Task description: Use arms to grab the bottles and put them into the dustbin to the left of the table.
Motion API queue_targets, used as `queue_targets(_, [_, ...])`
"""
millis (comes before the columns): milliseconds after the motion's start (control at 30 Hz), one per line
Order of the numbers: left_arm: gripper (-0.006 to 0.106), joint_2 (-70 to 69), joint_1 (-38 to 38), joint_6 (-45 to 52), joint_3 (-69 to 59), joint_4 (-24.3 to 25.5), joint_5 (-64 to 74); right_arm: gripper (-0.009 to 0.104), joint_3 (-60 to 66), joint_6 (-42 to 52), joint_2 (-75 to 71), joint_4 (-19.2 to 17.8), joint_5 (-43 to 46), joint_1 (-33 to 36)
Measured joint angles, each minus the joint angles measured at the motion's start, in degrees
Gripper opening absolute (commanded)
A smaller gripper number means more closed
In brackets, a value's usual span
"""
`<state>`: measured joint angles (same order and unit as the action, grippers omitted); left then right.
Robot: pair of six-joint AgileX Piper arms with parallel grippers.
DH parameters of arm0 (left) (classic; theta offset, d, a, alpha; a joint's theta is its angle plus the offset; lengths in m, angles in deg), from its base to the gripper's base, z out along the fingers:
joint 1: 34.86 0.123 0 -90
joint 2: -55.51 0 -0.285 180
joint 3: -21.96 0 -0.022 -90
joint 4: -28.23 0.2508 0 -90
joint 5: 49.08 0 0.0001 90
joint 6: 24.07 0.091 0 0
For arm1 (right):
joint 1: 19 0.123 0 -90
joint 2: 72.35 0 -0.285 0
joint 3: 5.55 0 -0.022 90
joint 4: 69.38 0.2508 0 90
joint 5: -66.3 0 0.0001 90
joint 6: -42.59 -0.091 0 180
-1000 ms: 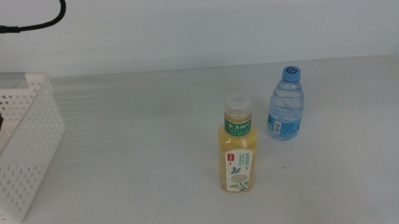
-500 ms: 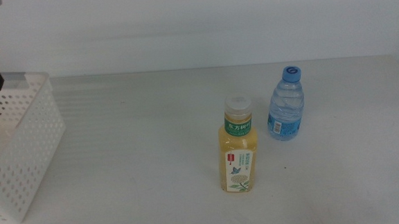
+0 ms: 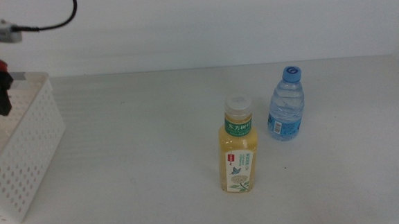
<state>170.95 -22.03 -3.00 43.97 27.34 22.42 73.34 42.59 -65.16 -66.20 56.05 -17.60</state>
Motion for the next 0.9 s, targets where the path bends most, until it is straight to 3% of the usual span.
queue_targets(467, [-0.005, 6.96, 0.00, 0.00, 0.00, 3.12, -0.54, 0.073, 0.00, 0.00, 0.00, 0.00, 0.00, 0.00])
queue_targets(900, [-0.005, 10.74, 2.22, 0.00, 0.07, 2.46, -1.28, 0.073, 0.00, 0.00, 0.00, 0.00, 0.00, 0.00])
